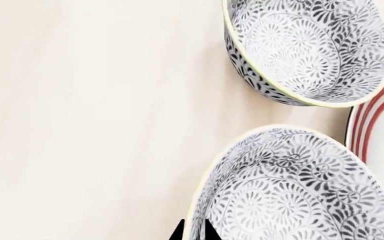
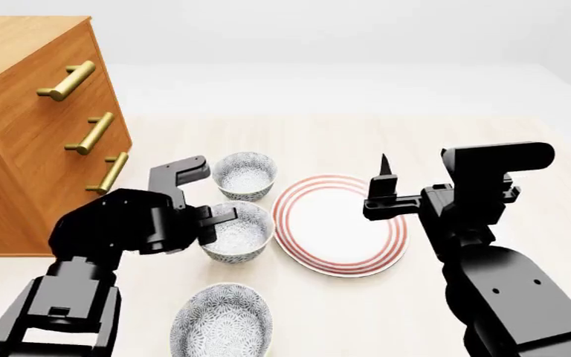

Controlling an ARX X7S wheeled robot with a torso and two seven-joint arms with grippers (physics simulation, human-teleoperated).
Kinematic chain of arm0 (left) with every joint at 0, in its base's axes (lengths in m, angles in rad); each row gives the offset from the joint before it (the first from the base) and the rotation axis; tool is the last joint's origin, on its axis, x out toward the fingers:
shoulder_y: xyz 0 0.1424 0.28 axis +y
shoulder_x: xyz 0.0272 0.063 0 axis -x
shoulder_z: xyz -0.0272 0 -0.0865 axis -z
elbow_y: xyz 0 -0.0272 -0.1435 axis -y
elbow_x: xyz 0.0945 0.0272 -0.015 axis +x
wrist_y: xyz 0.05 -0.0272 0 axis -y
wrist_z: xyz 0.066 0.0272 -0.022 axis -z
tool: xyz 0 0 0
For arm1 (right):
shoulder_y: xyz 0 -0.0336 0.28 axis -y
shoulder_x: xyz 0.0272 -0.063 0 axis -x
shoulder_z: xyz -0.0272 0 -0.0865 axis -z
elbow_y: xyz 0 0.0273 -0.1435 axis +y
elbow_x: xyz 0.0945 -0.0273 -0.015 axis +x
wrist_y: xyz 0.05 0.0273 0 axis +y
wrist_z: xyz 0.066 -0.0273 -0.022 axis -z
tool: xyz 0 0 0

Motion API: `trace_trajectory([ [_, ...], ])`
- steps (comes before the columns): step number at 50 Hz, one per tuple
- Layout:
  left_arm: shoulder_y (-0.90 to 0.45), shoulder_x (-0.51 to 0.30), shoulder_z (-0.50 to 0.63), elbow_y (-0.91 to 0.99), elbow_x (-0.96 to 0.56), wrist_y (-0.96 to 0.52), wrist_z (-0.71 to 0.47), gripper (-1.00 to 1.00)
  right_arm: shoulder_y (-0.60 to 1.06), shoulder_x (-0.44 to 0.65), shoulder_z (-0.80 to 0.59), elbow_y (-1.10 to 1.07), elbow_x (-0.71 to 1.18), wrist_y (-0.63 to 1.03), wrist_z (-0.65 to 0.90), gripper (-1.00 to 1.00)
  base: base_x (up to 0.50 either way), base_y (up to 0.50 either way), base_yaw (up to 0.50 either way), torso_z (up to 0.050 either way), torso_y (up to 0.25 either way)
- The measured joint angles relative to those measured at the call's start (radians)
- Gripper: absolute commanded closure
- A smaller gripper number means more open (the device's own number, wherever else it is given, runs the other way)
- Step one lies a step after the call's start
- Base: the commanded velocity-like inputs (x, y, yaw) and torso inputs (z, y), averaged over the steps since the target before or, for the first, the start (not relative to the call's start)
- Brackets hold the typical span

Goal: Stack the bowl in the middle on the bowl at the back.

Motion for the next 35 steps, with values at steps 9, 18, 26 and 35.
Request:
trace_trajectory([
  [9,0.018,-0.021,-0.009,0.057,-0.005,-0.012,-0.018,1.0,0.001,0.001,-0.002,-0.001,0.004,0.0,0.003,-1.0,0.0,0.0,0.0,0.0,0.0],
  [18,0.036,-0.046,-0.026,0.114,-0.013,-0.036,-0.045,1.0,0.006,0.002,-0.006,0.003,0.005,-0.001,0.007,-1.0,0.0,0.0,0.0,0.0,0.0],
  [26,0.063,-0.067,-0.072,0.216,-0.064,-0.099,-0.098,1.0,0.012,0.001,-0.012,0.009,0.006,-0.005,0.009,-1.0,0.0,0.0,0.0,0.0,0.0],
  [35,0.097,-0.081,-0.183,0.378,-0.188,-0.217,-0.22,1.0,0.017,0.002,-0.014,0.003,0.01,-0.002,0.014,-1.0,0.0,0.0,0.0,0.0,0.0],
])
